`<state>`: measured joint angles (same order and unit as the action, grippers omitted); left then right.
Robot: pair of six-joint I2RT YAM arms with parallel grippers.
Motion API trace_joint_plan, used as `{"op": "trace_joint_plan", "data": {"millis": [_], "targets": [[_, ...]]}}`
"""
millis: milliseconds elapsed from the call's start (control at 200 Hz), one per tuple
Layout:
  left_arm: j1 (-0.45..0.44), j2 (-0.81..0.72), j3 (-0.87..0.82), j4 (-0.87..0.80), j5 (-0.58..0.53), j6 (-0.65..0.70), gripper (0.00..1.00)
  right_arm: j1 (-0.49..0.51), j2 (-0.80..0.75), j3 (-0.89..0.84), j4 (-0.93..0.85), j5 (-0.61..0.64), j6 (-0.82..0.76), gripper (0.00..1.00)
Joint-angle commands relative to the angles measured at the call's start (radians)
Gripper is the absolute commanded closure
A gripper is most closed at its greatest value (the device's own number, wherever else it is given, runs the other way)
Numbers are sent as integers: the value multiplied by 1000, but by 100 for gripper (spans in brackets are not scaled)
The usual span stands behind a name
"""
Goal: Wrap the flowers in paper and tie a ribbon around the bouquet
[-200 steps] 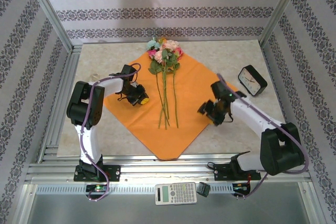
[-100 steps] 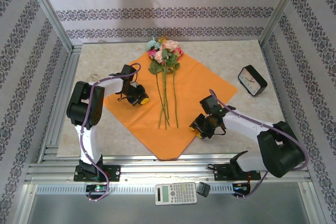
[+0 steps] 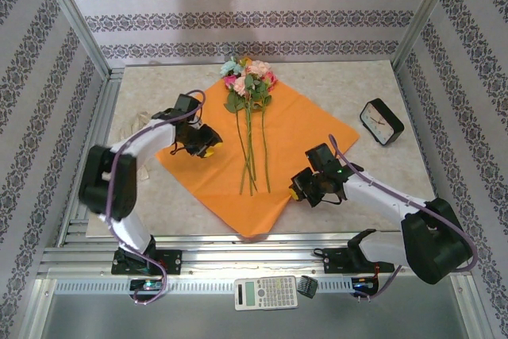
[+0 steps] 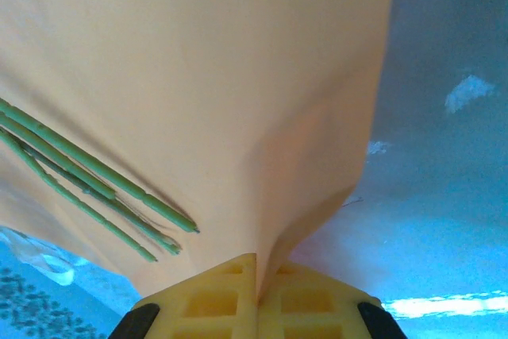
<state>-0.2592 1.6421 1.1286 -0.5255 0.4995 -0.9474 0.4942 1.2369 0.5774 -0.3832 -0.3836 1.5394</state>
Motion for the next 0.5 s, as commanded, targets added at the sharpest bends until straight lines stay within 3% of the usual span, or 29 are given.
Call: {"op": "trace_joint_plan", "data": {"millis": [0,145,285,500], "targets": [[-13,-145,-119,-143,-24,-108,61,-13,5,14,9,-9,110,100],[-40,-341,-316,-186,-21,-309,59,-33,28,32,-2,-33,137,100],[-136,-471,-465,-109,-55,-551,55,-36,34,35,-8,-46,149,100],[-271,-383,-558,147,-46,-772,49,-37,27,25,-4,-47,171,100]]}}
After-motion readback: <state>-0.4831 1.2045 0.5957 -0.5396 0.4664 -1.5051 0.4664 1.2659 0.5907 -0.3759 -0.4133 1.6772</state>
